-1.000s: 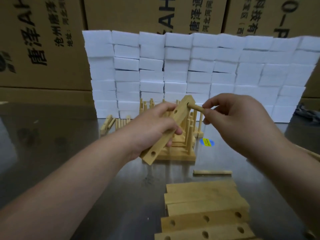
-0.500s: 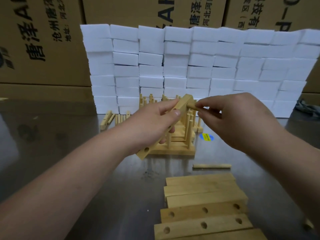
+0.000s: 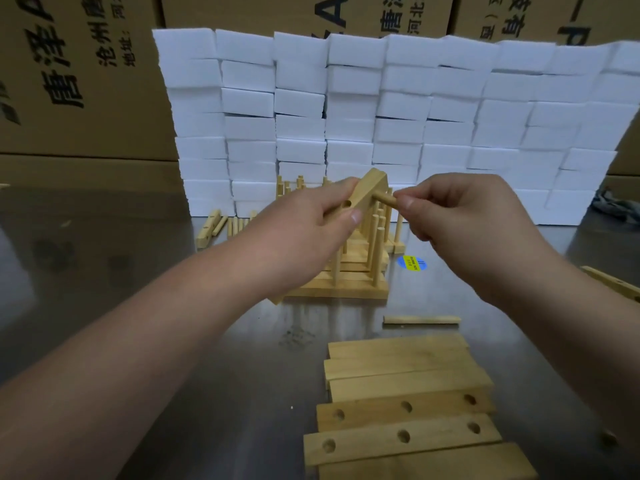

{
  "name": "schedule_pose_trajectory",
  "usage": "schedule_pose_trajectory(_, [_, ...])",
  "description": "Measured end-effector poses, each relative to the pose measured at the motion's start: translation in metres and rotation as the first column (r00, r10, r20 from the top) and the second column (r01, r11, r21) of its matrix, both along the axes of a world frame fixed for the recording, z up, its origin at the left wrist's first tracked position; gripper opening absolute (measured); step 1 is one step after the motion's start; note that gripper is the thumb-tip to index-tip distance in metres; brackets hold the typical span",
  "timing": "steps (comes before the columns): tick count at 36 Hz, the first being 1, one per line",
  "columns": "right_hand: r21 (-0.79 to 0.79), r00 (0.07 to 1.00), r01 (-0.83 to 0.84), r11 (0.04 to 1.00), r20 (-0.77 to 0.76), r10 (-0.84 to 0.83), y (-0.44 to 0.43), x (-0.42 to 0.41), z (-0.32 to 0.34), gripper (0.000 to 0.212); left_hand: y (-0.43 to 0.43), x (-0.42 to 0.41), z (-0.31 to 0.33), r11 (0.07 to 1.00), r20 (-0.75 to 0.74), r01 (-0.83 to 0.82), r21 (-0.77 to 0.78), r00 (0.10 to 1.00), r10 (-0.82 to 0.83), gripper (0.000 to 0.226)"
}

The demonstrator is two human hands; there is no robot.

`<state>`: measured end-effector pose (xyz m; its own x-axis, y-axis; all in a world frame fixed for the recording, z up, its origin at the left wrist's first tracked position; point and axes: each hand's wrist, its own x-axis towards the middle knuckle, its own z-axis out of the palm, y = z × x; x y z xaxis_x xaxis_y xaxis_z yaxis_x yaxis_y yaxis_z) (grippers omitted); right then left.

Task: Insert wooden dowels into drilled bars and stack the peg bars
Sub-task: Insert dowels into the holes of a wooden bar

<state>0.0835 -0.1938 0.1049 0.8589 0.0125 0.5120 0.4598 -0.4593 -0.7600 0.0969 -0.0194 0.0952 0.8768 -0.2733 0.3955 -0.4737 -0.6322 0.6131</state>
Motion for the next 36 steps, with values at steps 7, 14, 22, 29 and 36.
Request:
schedule_pose_trajectory(7, [0.508, 0.929, -0.103, 0.855, -0.258, 0.265, 0.006, 0.000, 0.001, 0.015, 0.001, -0.006, 0.005, 0.997, 0.125, -0.062, 0.045, 0.991, 0.056, 0.041])
schedule_pose_trajectory(14, [0.474, 0.895, -0.089, 0.876, -0.348, 0.279, 0.002, 0.002, 0.012, 0.022, -0.007, -0.004, 0.001, 0.998, 0.119, -0.060, 0.037, 0.991, 0.055, 0.023])
schedule_pose_trajectory(22, [0.672, 0.833, -0.186, 0.717, -0.278, 0.478, -0.003, 0.003, 0.020, 0.055, -0.005, 0.003, 0.006, 0.917, -0.124, -0.138, -0.374, 0.987, 0.098, 0.020])
schedule_pose_trajectory(29, [0.469, 0.774, -0.226, 0.854, -0.446, 0.450, 0.018, 0.007, -0.010, 0.032, -0.014, -0.005, 0.010, 0.651, -0.352, -0.145, -0.745, 0.915, -0.199, 0.026])
schedule_pose_trajectory(36, [0.504, 0.665, -0.394, 0.769, -0.421, 0.616, 0.033, -0.004, -0.023, 0.027, -0.020, -0.004, 0.004, 0.603, -0.388, -0.214, -0.768, 0.905, -0.173, 0.028])
